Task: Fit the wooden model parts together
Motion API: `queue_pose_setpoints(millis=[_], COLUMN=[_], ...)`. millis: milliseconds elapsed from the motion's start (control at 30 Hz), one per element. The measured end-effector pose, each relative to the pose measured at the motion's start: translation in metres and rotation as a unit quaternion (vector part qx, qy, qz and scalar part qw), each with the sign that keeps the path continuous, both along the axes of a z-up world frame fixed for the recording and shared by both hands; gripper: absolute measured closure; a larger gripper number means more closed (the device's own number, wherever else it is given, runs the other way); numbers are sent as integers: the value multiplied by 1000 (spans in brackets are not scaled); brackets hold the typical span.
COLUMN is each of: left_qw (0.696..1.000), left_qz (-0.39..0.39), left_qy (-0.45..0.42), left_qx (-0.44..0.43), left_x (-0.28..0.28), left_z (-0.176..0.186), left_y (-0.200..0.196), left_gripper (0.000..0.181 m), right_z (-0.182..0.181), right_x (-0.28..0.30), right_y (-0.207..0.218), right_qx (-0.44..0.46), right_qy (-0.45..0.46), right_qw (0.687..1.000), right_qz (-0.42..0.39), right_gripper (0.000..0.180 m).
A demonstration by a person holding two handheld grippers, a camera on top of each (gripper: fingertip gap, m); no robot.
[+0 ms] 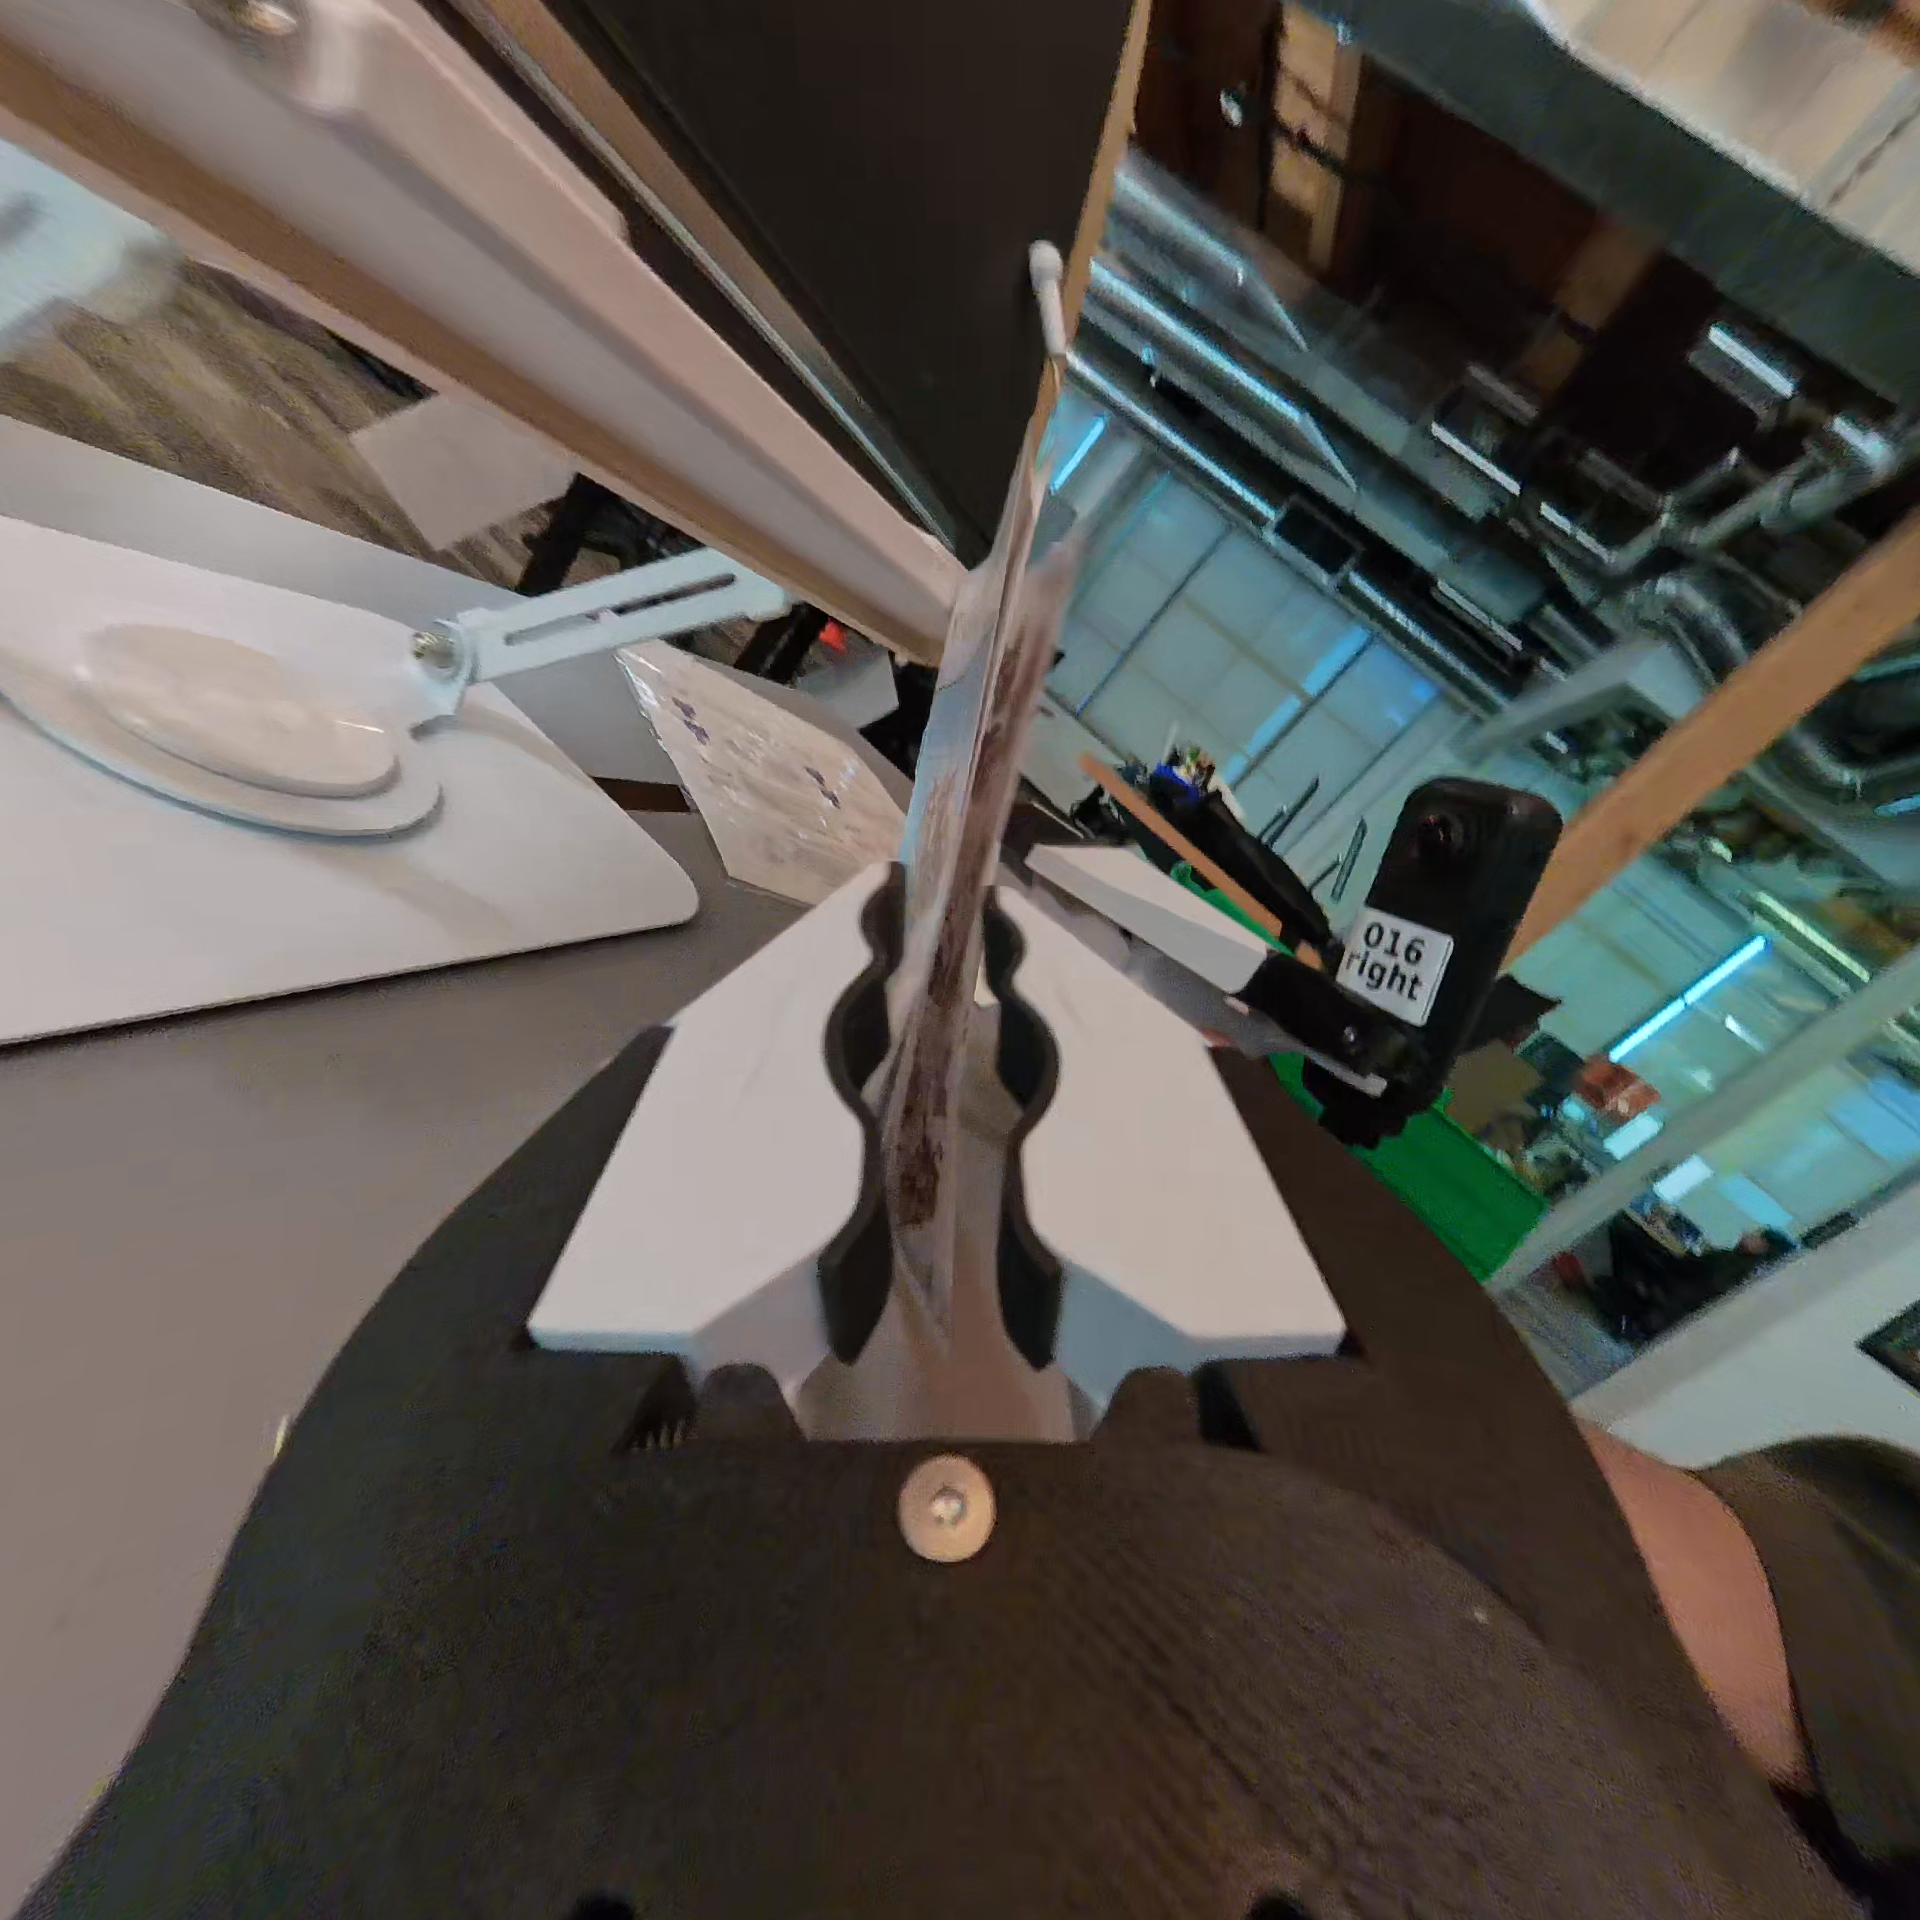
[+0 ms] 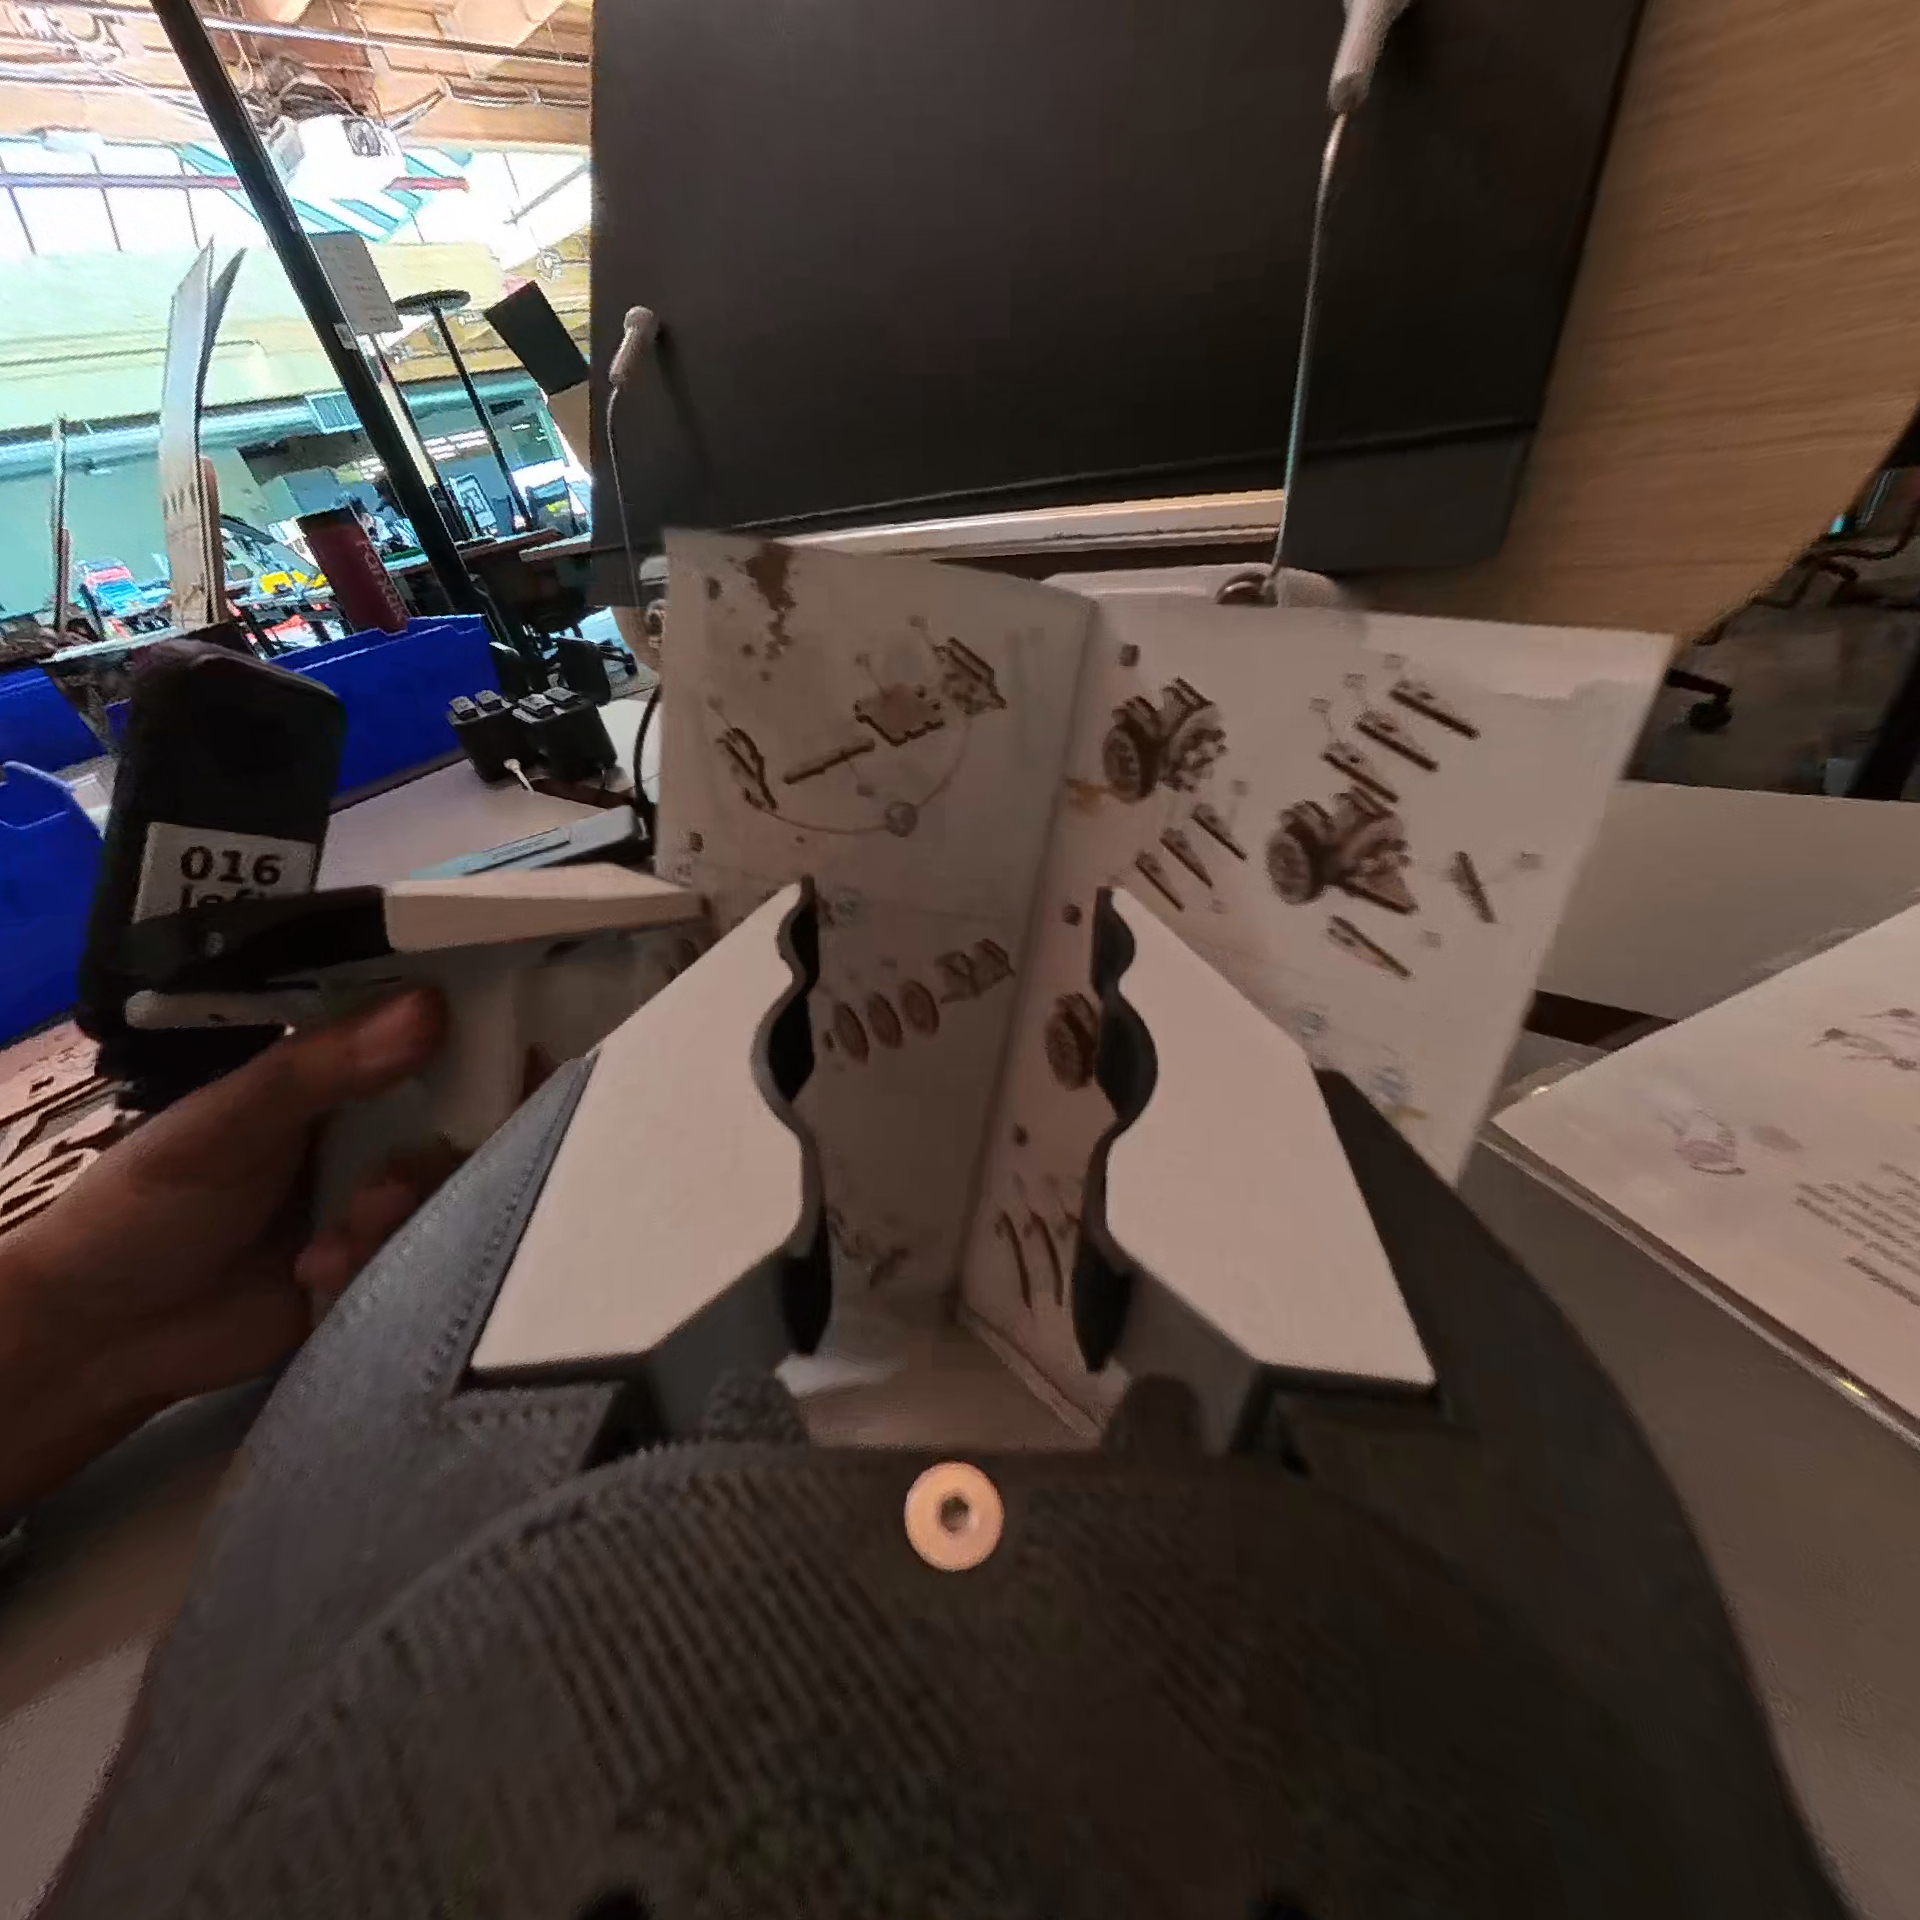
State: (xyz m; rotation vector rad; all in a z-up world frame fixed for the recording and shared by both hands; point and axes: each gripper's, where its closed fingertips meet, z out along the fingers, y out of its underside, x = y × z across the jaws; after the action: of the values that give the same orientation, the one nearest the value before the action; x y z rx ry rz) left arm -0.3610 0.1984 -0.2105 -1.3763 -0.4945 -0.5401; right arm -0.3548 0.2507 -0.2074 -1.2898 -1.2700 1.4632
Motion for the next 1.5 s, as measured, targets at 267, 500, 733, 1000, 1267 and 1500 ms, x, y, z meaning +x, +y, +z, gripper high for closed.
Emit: queue_pose_setpoints(millis=[267, 500, 733, 1000, 1267, 1500], left_qw=[997, 973, 926, 889, 904, 922], left_qz=[-10, -151, -270, -329, -310, -258], left_qy=[0, -39, -38, -45, -51, -67], left_qx=[71, 173, 260, 316, 292, 282], left_x=[4, 39, 74, 89, 85, 65], left_z=[17, 43, 67, 81, 75, 71], left_y=[-12, -22, -42, -62, -51, -47], left_gripper=[181, 181, 181, 181, 181, 181], right_z=[-11, -15, 9, 10, 26, 41], right_x=[0, 3, 23, 43, 60, 54], right_y=[4, -34, -65, -102, -117, -83], right_qx=[-117, -280, -417, -375, -395, -399], right_qy=[-41, -78, -71, -101, -76, 3], right_qw=[992, 936, 821, 792, 743, 774], right_qz=[38, 200, 383, 470, 534, 491], right_gripper=[109, 94, 94, 84, 97, 142])
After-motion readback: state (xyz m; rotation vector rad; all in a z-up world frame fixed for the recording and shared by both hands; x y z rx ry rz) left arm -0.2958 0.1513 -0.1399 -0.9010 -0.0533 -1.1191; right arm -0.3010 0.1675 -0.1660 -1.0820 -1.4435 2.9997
